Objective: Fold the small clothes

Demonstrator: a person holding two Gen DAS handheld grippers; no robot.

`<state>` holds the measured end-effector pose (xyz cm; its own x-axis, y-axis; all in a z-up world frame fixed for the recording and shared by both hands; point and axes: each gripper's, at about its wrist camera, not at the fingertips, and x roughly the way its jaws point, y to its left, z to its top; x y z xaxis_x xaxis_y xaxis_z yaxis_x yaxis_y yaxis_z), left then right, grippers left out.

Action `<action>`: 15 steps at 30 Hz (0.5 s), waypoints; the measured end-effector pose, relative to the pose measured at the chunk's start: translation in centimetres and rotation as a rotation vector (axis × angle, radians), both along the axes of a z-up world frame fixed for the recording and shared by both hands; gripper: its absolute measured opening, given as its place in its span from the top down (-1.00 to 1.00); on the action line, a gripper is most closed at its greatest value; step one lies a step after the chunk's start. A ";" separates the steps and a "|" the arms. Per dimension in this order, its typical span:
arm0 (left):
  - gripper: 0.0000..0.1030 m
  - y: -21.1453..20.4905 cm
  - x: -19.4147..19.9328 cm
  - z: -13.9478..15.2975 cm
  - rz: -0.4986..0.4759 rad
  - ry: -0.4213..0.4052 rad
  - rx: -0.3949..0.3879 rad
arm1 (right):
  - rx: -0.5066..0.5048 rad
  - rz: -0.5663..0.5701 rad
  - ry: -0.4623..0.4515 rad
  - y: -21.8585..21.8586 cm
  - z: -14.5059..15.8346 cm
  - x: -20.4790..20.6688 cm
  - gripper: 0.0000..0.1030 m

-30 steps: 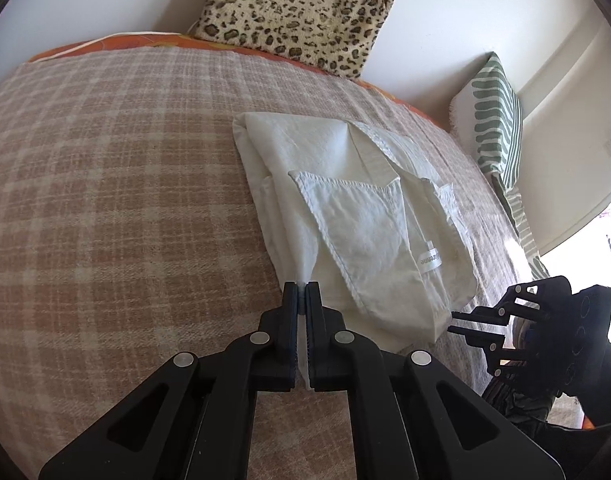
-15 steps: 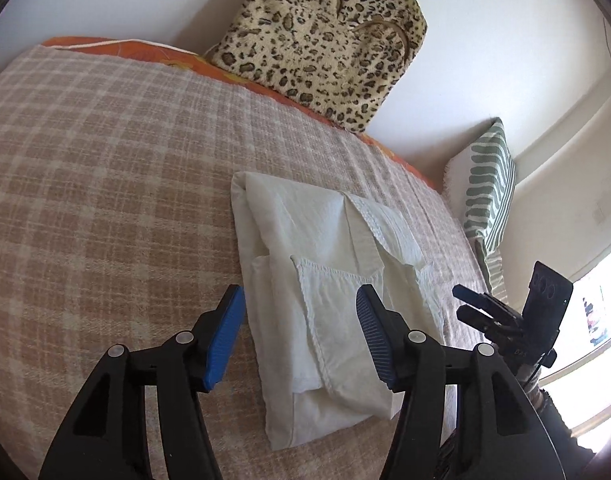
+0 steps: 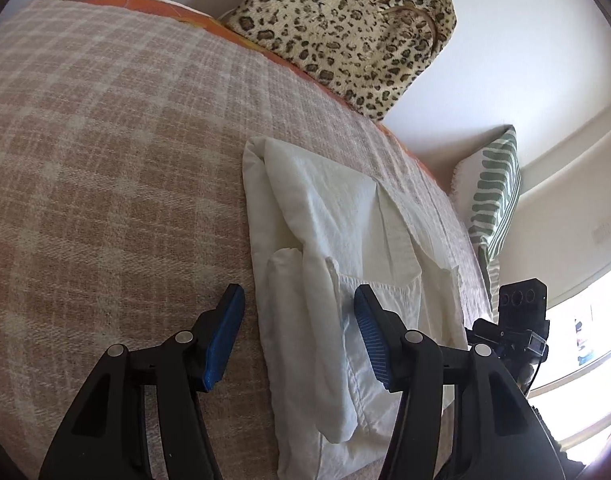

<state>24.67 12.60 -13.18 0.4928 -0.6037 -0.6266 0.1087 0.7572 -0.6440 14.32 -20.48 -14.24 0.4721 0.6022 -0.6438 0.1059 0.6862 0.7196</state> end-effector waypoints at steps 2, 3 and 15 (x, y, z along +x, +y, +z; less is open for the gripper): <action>-0.05 -0.2 0.0 0.0 -0.006 -0.007 -0.002 | 0.003 0.026 -0.008 0.7 -0.1 0.2 -0.48; -0.02 -0.2 0.0 0.0 -0.007 -0.008 -0.006 | 0.004 0.038 -0.015 1.0 -0.1 0.2 -0.48; 0.75 -2.4 0.0 0.9 0.014 -0.056 0.118 | -0.164 0.085 -0.028 3.5 0.7 1.0 0.63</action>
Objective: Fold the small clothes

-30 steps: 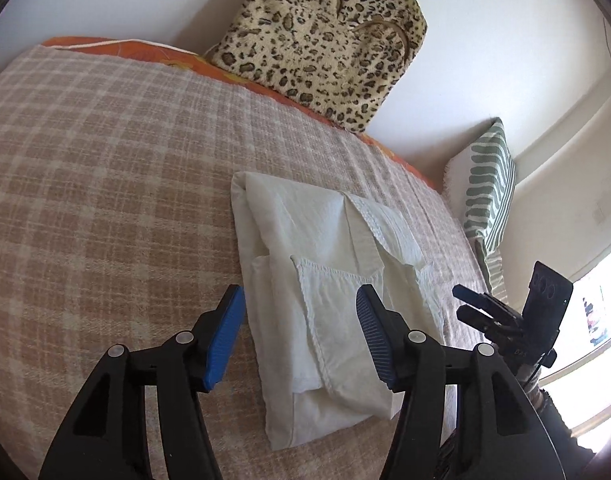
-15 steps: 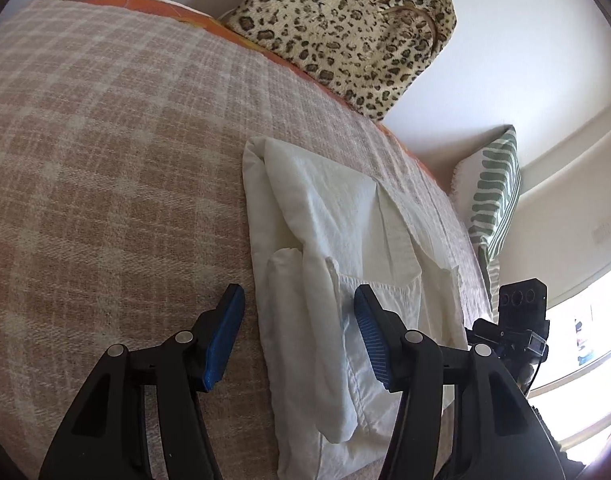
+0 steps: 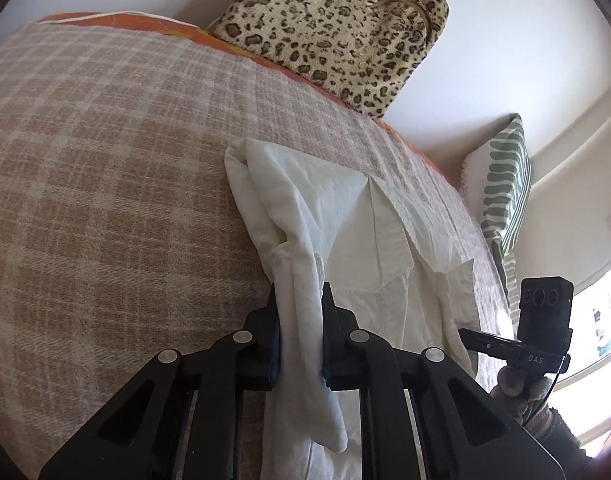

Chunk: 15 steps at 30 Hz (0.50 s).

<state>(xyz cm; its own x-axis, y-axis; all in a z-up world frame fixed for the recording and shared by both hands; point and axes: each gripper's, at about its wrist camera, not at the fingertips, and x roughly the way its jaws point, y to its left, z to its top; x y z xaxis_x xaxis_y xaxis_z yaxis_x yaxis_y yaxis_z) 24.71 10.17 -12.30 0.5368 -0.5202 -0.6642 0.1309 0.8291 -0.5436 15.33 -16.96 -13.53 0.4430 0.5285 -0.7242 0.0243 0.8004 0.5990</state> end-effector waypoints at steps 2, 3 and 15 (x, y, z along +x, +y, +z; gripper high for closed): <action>0.77 -0.8 -0.5 0.8 -0.005 -0.039 0.058 | -0.078 0.022 -0.040 0.9 1.0 -0.3 0.66; 0.77 -1.2 -0.8 1.2 -0.011 -0.060 0.083 | -0.104 0.028 -0.056 1.1 1.4 -0.4 0.67; 0.78 -7.5 -3.0 6.2 -0.109 -0.279 0.246 | -0.302 0.030 -0.244 0.4 7.6 -2.1 0.72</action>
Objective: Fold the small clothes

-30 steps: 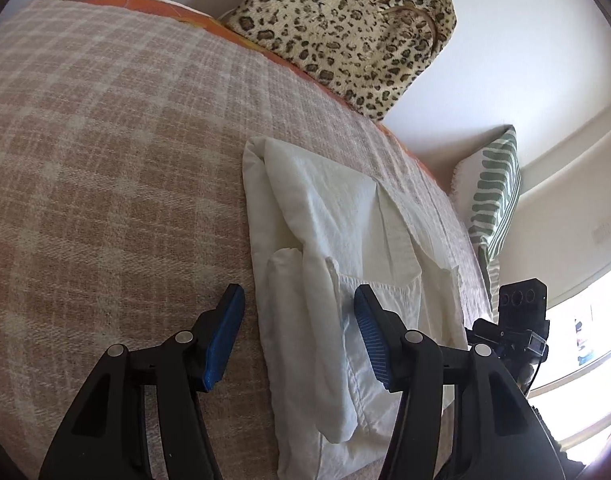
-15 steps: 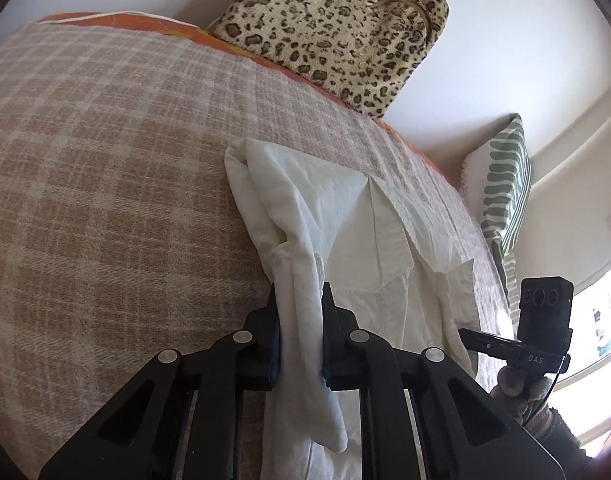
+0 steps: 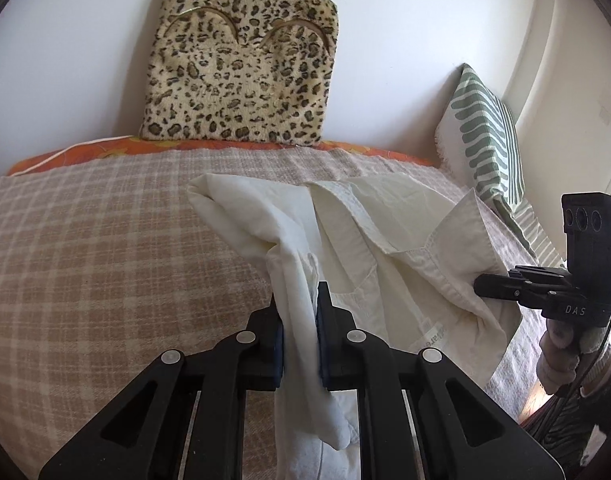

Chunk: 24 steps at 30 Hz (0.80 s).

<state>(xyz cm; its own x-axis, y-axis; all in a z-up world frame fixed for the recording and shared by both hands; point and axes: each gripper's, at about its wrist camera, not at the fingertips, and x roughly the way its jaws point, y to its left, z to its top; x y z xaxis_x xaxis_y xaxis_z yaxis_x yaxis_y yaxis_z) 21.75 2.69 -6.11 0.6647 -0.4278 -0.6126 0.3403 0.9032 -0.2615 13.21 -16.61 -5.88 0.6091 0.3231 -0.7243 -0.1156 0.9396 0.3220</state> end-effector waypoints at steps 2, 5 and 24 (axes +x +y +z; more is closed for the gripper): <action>0.78 -1.4 0.2 0.5 -0.019 -0.018 0.010 | -0.008 -0.021 -0.014 -0.9 0.7 -0.3 0.72; 0.78 -3.7 0.6 1.2 -0.053 -0.042 0.025 | -0.017 -0.047 -0.027 -2.5 1.4 -0.8 0.72; 0.79 -22.2 6.5 3.0 -0.256 -0.059 -0.031 | -0.168 -0.264 -0.056 -18.7 4.9 -4.0 0.73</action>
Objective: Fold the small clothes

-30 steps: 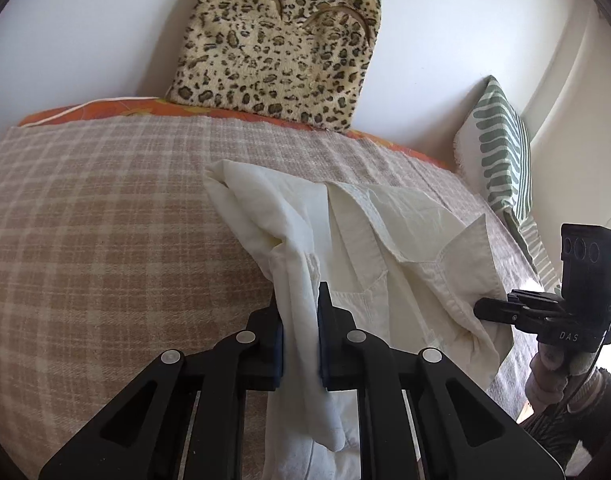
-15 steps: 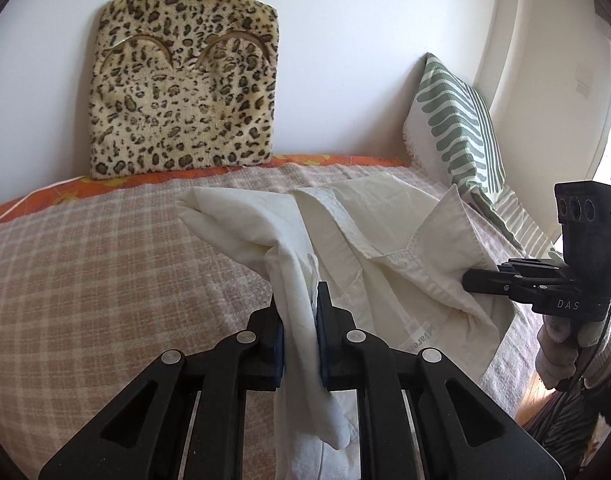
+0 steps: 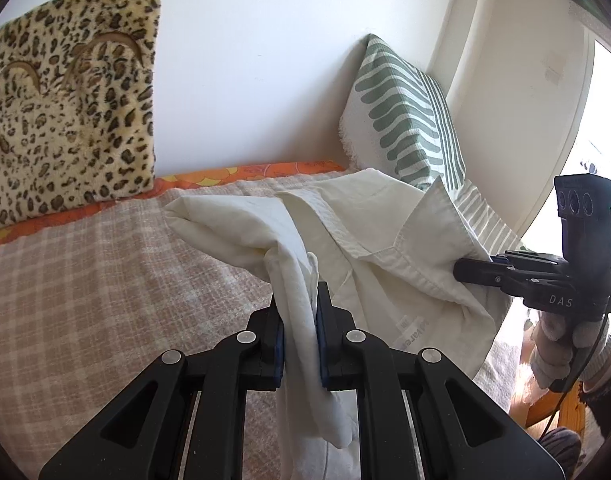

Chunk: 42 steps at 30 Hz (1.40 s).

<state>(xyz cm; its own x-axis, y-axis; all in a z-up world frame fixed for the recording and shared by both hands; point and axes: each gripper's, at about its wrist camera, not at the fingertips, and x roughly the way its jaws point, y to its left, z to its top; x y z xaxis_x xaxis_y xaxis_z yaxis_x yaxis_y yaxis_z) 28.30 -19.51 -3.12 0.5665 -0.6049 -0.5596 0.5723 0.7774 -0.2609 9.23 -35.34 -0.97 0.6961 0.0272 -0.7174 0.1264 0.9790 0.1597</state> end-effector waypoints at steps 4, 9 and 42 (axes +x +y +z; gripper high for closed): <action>0.79 -3.4 1.6 -0.4 -0.014 0.007 -0.005 | -0.025 -0.038 0.004 -3.8 -0.3 0.2 0.73; 0.79 -7.7 3.3 -1.0 -0.028 0.028 -0.017 | -0.063 -0.076 0.009 -8.2 -0.7 1.1 0.74; -0.13 -7.3 1.0 -2.3 0.064 0.140 0.122 | -0.232 -0.365 0.139 -15.0 -1.6 -1.2 -0.34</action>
